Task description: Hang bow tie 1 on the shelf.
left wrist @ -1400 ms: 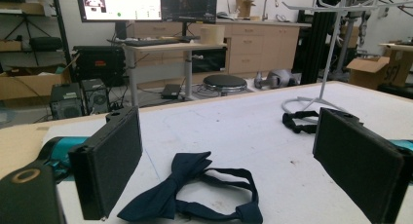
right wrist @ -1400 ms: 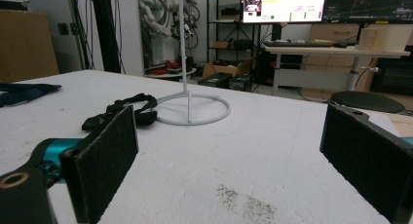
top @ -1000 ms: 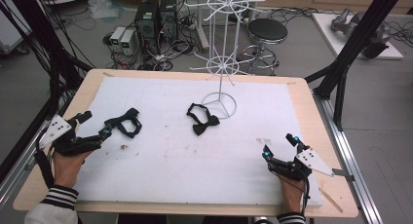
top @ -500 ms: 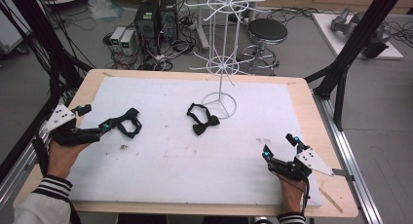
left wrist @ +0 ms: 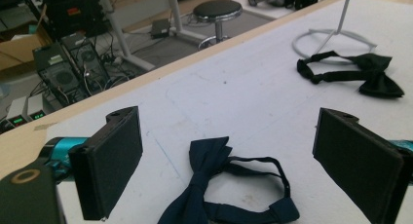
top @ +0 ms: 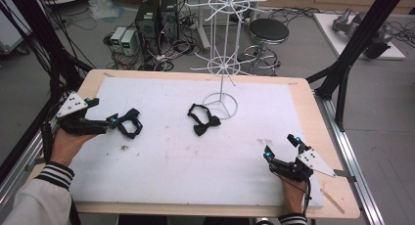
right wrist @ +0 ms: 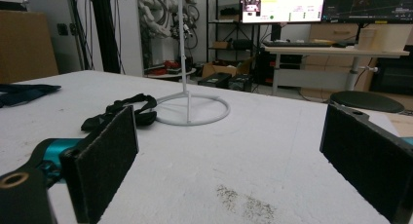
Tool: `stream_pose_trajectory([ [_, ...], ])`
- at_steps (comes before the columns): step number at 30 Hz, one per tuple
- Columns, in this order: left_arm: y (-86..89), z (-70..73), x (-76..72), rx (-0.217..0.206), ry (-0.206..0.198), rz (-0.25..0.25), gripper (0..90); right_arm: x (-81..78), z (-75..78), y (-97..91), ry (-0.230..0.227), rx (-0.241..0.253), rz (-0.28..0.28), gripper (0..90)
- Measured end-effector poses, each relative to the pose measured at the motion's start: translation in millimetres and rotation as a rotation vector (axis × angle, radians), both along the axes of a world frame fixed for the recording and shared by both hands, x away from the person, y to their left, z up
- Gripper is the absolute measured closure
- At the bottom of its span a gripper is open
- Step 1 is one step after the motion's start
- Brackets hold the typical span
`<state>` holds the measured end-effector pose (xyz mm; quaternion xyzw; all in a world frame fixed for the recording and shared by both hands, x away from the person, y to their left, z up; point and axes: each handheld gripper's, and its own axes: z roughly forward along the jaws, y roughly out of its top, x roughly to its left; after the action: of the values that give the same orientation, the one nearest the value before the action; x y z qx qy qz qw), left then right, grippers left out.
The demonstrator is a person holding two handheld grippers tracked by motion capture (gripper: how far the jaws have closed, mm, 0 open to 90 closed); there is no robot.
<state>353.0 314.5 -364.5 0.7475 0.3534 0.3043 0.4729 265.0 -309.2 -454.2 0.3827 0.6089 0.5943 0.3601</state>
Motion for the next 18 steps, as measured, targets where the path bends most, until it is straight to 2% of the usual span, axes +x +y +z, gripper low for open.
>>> stream_pose_trajectory([
  [4, 0.1, 1.9, 9.5, 0.027, 0.034, 0.001, 11.3, -0.2, 0.0, 0.1, 0.002, 0.000, -0.001, 6.2],
  [7, 0.6, 3.0, 15.4, 0.064, 0.060, -0.008, 11.7, 0.1, 0.0, 0.0, -0.001, -0.003, 0.001, 6.2],
  [11, 0.4, 1.2, 21.3, 0.075, 0.087, -0.005, 11.9, 0.0, 0.0, 0.0, -0.001, -0.003, 0.001, 6.2],
  [16, 1.2, 0.6, 30.0, 0.117, 0.125, -0.006, 11.8, 0.1, -0.1, 0.1, -0.002, -0.004, -0.001, 6.2],
  [18, 2.1, 1.0, 34.1, 0.117, 0.138, -0.002, 11.9, -0.1, 0.0, 0.1, 0.001, 0.000, -0.001, 6.2],
])
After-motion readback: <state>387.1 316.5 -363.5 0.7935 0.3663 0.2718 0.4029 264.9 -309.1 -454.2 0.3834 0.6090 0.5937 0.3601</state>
